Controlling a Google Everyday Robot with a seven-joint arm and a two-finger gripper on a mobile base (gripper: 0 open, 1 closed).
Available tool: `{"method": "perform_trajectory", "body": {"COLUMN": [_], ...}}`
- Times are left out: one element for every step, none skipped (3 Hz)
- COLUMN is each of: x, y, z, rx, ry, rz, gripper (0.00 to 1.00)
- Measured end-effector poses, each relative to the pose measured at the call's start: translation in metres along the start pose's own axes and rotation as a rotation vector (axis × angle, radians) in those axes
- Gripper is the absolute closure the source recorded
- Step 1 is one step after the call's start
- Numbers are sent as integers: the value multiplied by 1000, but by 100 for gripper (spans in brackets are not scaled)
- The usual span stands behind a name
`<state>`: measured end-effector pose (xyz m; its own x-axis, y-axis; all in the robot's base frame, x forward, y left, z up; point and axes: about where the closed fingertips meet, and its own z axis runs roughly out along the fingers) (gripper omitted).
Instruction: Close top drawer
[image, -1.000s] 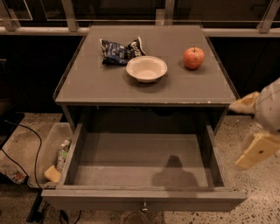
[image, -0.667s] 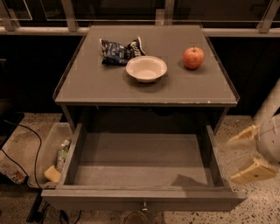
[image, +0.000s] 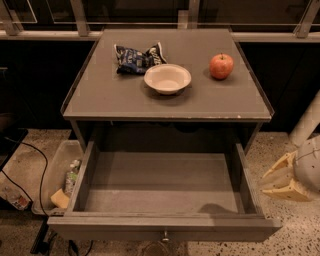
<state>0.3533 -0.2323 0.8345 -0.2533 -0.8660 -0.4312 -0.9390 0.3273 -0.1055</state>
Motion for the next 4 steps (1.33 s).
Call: {"method": "perform_trajectory", "body": {"x": [0, 11, 33, 60], "y": [0, 22, 57, 80], "z": [0, 21, 64, 113], "rx": [0, -20, -24, -13], "ry": [0, -17, -23, -40], "rz": [0, 34, 94, 145], "gripper": [100, 100, 100, 100]}}
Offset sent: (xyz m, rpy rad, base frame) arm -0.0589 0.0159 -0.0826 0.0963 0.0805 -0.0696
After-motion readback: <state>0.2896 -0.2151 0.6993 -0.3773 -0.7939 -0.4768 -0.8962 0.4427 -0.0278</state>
